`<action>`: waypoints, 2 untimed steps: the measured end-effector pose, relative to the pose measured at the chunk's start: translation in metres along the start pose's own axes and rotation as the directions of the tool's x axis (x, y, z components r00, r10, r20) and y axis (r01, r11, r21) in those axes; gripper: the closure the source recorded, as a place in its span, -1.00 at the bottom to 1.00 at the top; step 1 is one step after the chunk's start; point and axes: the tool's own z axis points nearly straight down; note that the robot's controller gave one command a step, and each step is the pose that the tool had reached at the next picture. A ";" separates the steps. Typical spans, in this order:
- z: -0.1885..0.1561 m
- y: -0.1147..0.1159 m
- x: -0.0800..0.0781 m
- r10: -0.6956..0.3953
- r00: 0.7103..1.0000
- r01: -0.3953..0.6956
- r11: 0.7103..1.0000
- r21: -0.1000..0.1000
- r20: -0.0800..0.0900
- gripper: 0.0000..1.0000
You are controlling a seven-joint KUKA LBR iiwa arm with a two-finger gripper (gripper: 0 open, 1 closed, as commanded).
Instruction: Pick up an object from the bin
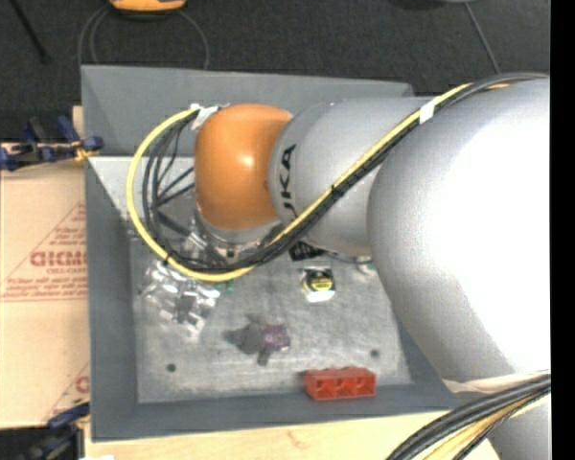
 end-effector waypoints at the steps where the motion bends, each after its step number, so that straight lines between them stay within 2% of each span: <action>1: 0.057 0.000 0.011 0.127 0.992 -0.127 0.992 -0.001 0.004 -1.00; 2: 0.055 0.000 0.009 0.126 0.992 -0.126 0.992 0.002 -0.002 -1.00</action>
Offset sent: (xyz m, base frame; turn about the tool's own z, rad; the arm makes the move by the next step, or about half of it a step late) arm -0.0150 0.0023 -0.0621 0.1265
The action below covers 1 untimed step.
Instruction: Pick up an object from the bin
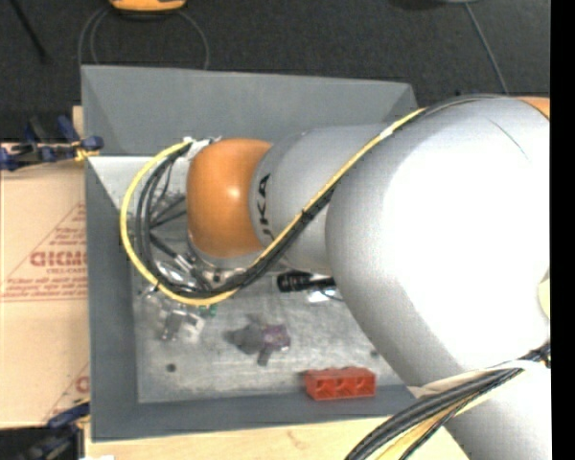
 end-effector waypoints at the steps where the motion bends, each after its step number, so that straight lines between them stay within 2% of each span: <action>1: -0.002 0.000 -0.002 0.001 1.000 -0.001 1.000 -0.002 0.005 1.00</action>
Offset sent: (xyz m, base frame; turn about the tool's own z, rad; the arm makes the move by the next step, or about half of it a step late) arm 0.0000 0.0000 0.0000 0.0000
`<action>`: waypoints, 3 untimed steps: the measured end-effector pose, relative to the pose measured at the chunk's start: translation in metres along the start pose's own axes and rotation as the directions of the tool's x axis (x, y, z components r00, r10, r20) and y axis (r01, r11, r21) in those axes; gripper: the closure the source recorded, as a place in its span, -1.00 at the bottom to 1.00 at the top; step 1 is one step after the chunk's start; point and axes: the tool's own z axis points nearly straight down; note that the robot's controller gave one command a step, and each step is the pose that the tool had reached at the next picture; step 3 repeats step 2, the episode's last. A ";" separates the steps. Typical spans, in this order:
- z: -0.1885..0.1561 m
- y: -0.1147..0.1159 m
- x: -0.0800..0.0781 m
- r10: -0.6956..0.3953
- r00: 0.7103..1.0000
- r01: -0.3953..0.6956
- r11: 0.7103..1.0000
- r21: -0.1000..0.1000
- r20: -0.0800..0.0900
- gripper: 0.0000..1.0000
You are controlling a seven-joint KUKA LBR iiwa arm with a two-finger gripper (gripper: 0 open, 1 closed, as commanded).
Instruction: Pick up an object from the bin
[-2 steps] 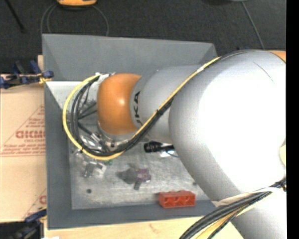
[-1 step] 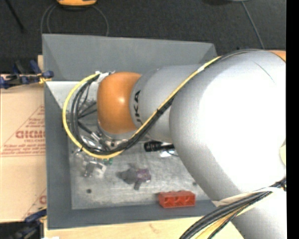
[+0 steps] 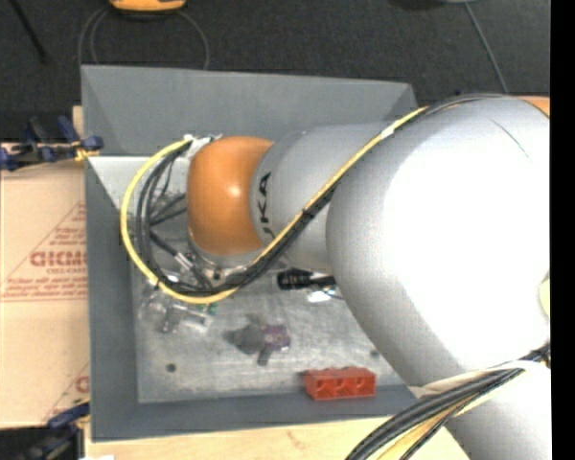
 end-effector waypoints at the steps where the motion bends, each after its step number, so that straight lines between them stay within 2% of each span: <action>1: -0.078 0.000 -0.003 -0.001 1.000 0.001 1.000 0.003 -0.004 1.00; 2: -0.114 0.000 -0.005 -0.002 1.000 0.002 1.000 0.005 -0.008 1.00; 3: -0.114 0.000 -0.005 -0.002 1.000 0.002 1.000 0.005 -0.008 1.00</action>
Offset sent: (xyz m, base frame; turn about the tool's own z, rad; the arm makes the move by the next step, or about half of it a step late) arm 0.0001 0.0002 0.0739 -0.0001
